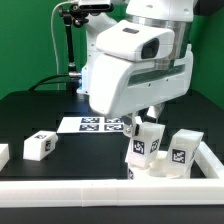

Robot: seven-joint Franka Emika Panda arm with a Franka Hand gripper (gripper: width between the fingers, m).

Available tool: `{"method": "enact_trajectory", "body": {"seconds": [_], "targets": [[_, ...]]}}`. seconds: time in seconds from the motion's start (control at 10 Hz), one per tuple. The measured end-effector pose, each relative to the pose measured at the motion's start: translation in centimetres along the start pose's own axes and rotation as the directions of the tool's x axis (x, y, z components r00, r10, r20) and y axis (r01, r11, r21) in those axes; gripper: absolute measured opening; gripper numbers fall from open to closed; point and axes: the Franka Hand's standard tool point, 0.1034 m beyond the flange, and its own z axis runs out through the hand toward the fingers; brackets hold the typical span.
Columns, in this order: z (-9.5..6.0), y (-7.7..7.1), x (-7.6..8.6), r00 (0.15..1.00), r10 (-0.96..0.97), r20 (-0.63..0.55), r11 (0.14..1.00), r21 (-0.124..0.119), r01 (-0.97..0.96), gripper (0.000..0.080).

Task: Assemble stool

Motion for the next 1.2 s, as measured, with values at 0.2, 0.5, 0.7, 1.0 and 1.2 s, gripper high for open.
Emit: {"method": "enact_trajectory", "body": {"seconds": [0.2, 0.5, 0.7, 1.0, 1.2], "targets": [[-0.01, 0.01, 0.02, 0.993, 0.120, 0.000, 0.993, 0.000, -0.120, 0.0340], [0.00, -0.01, 0.02, 0.951, 0.310, 0.000, 0.951, 0.000, -0.310, 0.0340], [0.01, -0.04, 0.04, 0.887, 0.462, 0.000, 0.887, 0.000, -0.462, 0.0340], [-0.02, -0.25, 0.33, 0.733, 0.680, -0.008, 0.733, 0.001, -0.680, 0.0340], [-0.01, -0.23, 0.44, 0.596, 0.803, -0.015, 0.596, 0.020, -0.802, 0.0340]]}}
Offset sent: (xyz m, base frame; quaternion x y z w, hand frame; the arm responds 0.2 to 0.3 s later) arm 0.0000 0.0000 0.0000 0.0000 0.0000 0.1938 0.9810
